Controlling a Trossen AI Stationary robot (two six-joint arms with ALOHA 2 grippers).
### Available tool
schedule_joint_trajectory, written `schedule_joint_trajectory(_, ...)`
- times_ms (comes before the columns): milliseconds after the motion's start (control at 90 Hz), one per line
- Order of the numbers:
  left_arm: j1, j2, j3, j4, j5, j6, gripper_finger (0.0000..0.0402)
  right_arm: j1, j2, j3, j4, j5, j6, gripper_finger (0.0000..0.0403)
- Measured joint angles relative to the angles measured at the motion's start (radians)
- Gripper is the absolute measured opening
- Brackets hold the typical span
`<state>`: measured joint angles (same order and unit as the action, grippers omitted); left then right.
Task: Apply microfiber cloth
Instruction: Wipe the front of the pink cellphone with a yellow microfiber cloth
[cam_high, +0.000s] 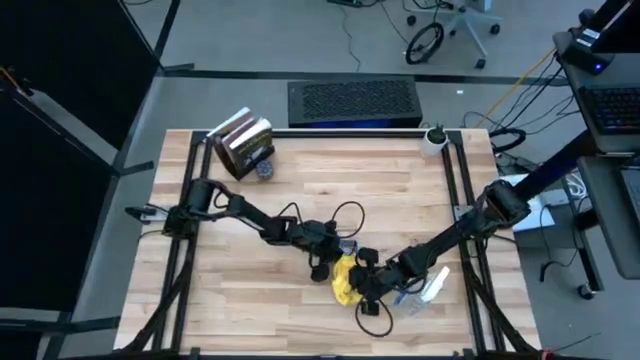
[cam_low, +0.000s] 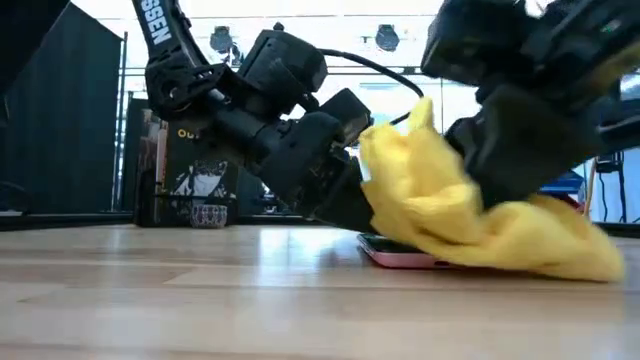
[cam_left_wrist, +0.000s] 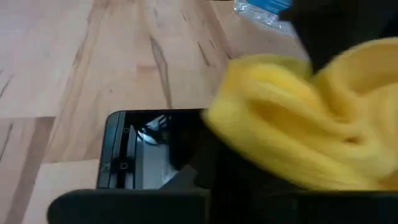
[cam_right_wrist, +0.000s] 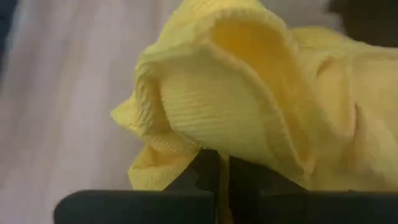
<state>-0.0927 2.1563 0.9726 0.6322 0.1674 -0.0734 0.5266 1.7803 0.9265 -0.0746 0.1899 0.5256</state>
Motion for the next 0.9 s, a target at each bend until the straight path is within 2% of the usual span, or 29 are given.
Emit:
schedule_joint_trajectory(122, 0.0, 0.001, -0.001, 0.003, 0.003, 0.0, 0.0004, -0.009, -0.052, -0.001, -0.01, -0.02, -0.024, 0.0)
schedule_joint_trajectory(289, 0.001, 0.002, -0.003, 0.014, 0.007, 0.0, 0.0004, -0.04, -0.077, -0.001, -0.035, 0.122, -0.088, 0.0)
schedule_joint_trajectory(411, 0.001, 0.003, -0.005, 0.025, 0.007, 0.001, 0.0004, -0.082, -0.032, 0.0, -0.025, 0.139, -0.109, 0.0)
schedule_joint_trajectory(667, 0.001, 0.003, -0.005, 0.025, 0.014, 0.001, 0.0004, -0.079, 0.064, 0.003, 0.089, -0.009, -0.11, 0.0)
schedule_joint_trajectory(822, 0.001, 0.003, -0.005, 0.025, 0.017, 0.001, 0.0004, -0.052, 0.041, -0.001, 0.134, -0.178, -0.139, 0.0)
schedule_joint_trajectory(900, 0.001, 0.003, -0.005, 0.025, 0.016, 0.001, 0.0004, -0.049, 0.005, -0.002, 0.13, -0.198, -0.17, 0.0)
